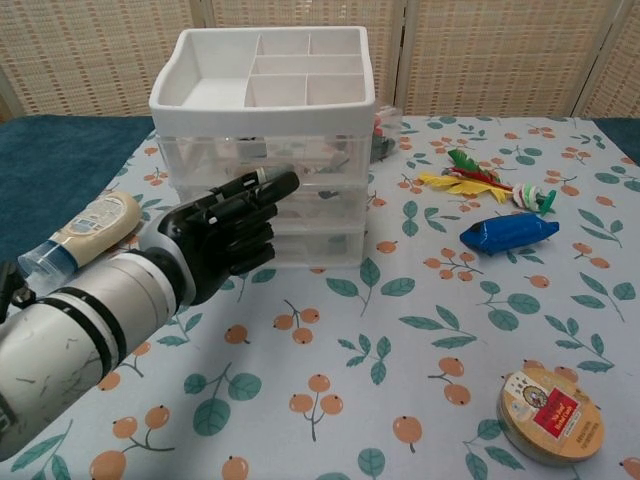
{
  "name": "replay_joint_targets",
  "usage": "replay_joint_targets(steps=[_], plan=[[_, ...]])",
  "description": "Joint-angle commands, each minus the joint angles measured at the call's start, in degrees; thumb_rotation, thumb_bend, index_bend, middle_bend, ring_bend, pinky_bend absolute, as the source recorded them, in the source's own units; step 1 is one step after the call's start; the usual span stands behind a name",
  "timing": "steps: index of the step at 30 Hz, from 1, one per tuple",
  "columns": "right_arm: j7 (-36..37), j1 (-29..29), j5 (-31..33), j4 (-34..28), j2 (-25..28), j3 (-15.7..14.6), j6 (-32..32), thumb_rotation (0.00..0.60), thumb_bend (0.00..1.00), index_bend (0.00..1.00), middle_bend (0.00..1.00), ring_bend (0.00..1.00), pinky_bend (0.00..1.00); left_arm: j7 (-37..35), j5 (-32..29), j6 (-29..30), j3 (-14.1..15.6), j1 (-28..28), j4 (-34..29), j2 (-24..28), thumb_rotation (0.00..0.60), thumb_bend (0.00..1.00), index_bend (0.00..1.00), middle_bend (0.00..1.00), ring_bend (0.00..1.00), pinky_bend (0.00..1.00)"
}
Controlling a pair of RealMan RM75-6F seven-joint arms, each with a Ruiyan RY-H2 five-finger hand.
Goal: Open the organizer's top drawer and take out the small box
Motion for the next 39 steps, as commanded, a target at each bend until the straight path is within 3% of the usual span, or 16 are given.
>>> replay_joint_targets(steps=[1, 13, 19, 24, 29, 34, 39], plan=[[-0.08, 0.01, -0.08, -0.07, 0.02, -0.06, -0.03, 0.6, 0.33, 0.01, 0.17, 0.03, 0.13, -0.3, 0.44, 0.09, 0.45, 0.42, -0.3, 0.28, 0.6, 0.29, 0.3, 0.97, 1.0, 1.0], [-0.62, -0.06, -0.27, -0.29, 0.13, -0.28, -0.12, 0.6, 0.33, 0.01, 0.17, 0.03, 0.13, -2.68, 3.29, 0.95, 3.05, 3.22, -2.7, 2.52, 0.6, 0.29, 0.3, 0.96, 1.0, 1.0], [-1.12, 0.09, -0.49, -0.63, 0.26, -0.14, -0.02, 0.6, 0.33, 0.01, 0.17, 0.03, 0.13, -2.32, 7.12, 1.63, 5.81, 4.17, -3.92, 3.85, 0.6, 0.29, 0.31, 0.97, 1.0, 1.0], [-1.83, 0.08, -0.85, -1.21, 0.95, 0.41, 1.04, 0.6, 0.33, 0.01, 0.17, 0.03, 0.13, 4.92, 16.62, 6.59, 9.98, 4.45, -2.25, 5.9, 0.6, 0.29, 0.3, 0.96, 1.0, 1.0], [-1.78, 0.18, -1.07, -1.52, 1.4, 0.92, 1.76, 0.6, 0.33, 0.01, 0.17, 0.03, 0.13, 13.98, 23.25, 10.62, 11.62, 4.07, -1.28, 9.7, 0.6, 0.29, 0.29, 0.96, 1.0, 1.0], [-1.68, 0.31, -1.25, -1.45, 1.33, 1.14, 2.04, 0.6, 0.33, 0.01, 0.17, 0.03, 0.13, 24.46, 28.15, 13.82, 12.47, 3.57, -0.24, 13.67, 0.6, 0.29, 0.27, 0.96, 1.0, 1.0], [-1.29, 0.46, -1.18, -1.04, 0.91, 1.11, 1.78, 0.6, 0.33, 0.01, 0.17, 0.03, 0.13, 33.04, 28.75, 15.61, 11.62, 2.82, 1.85, 14.95, 0.6, 0.29, 0.23, 0.95, 1.0, 1.0]])
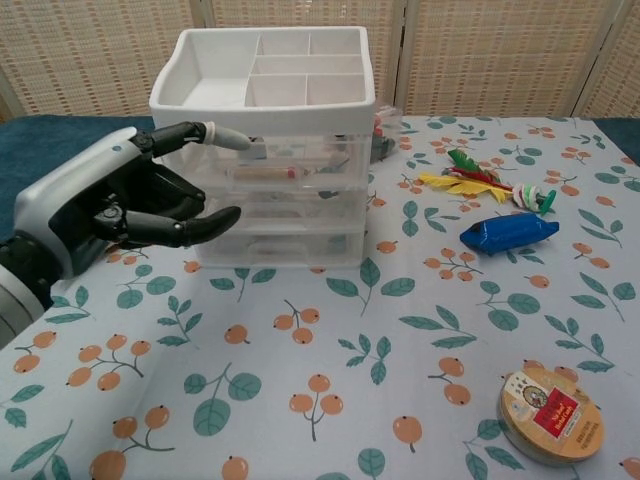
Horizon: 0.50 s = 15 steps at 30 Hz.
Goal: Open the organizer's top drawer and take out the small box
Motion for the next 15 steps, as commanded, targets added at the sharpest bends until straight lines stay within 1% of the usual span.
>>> replay_joint_targets(steps=[1, 5, 15], plan=[[0.19, 0.1, 0.06, 0.23, -0.21, -0.01, -0.17, 0.6, 0.33, 0.01, 0.17, 0.03, 0.13, 7.49, 1.23, 2.23, -0.26, -0.95, 2.47, 1.79, 0.6, 0.29, 0.23, 0.95, 1.0, 1.0], [0.45, 0.19, -0.01, 0.51, -0.41, 0.0, -0.15, 0.6, 0.33, 0.01, 0.17, 0.03, 0.13, 12.26, 0.58, 2.47, -0.64, -1.89, 3.81, 1.25, 0.6, 0.29, 0.2, 0.95, 1.0, 1.0], [1.15, -0.13, 0.32, 1.08, -0.4, -0.06, 0.16, 0.6, 0.33, 0.01, 0.17, 0.03, 0.13, 16.64, -0.72, 2.93, -0.78, -3.43, 5.44, 0.23, 0.6, 0.29, 0.2, 0.95, 1.0, 1.0]])
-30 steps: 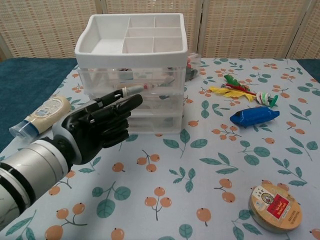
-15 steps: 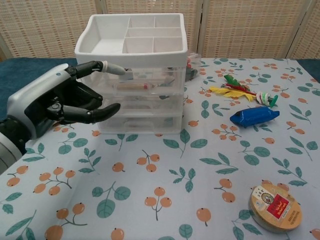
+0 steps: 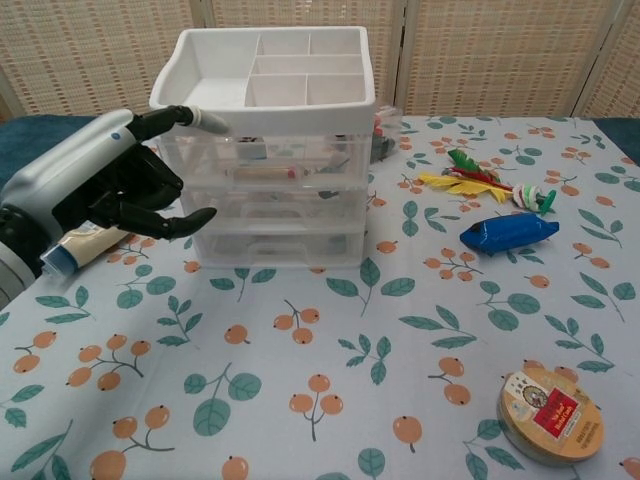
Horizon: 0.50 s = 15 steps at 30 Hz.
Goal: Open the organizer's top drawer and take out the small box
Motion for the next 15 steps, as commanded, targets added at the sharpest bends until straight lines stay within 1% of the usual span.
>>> replay_joint_targets(steps=[1, 15], plan=[[0.12, -0.05, 0.04, 0.08, -0.03, -0.04, 0.02, 0.6, 0.33, 0.01, 0.17, 0.03, 0.13, 1.39, -0.14, 0.31, 0.09, -0.47, 0.81, -0.35, 0.6, 0.29, 0.2, 0.95, 1.0, 1.0], [0.28, -0.11, 0.32, 0.29, -0.31, -0.15, -0.21, 0.6, 0.33, 0.01, 0.17, 0.03, 0.13, 6.19, -0.82, 0.86, 0.5, -2.11, 2.97, -0.92, 0.6, 0.29, 0.2, 0.95, 1.0, 1.0]])
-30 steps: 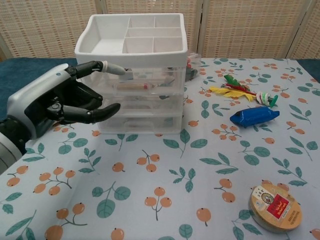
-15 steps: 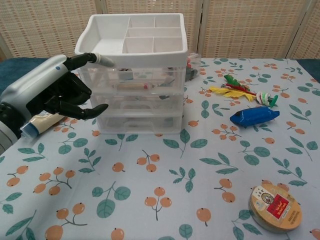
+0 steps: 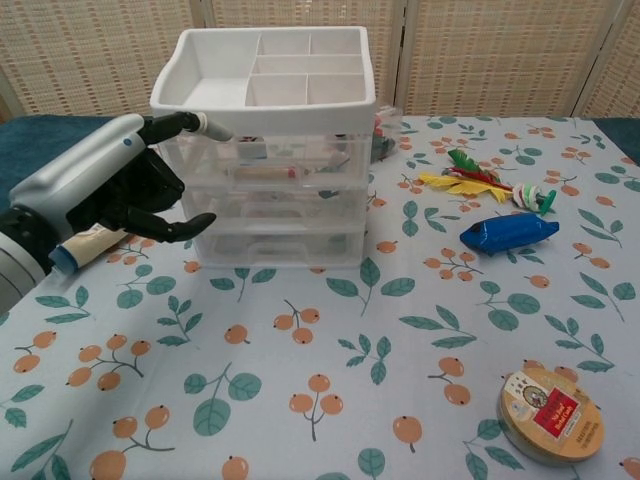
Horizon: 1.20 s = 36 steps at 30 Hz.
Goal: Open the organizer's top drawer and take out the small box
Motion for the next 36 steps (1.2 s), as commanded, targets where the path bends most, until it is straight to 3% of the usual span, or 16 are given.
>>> replay_joint_targets(steps=[1, 17, 36], plan=[[-0.02, -0.05, 0.08, -0.01, 0.0, 0.0, 0.01, 0.6, 0.33, 0.01, 0.17, 0.03, 0.13, 0.83, -0.18, -0.1, 0.04, -0.45, 0.37, -0.11, 0.6, 0.29, 0.2, 0.95, 1.0, 1.0], [-0.01, -0.12, 0.65, 0.17, -0.14, 0.03, -0.37, 0.6, 0.33, 0.01, 0.17, 0.03, 0.13, 0.63, -0.51, -0.53, 0.29, -2.17, 1.08, 0.38, 0.6, 0.29, 0.27, 0.95, 1.0, 1.0], [-0.23, 0.04, 0.6, 0.0, -0.18, 0.06, -0.61, 0.6, 0.33, 0.01, 0.17, 0.03, 0.13, 1.03, 1.19, 1.32, 2.64, -1.64, -1.78, 2.93, 0.6, 0.29, 0.33, 0.95, 1.0, 1.0]])
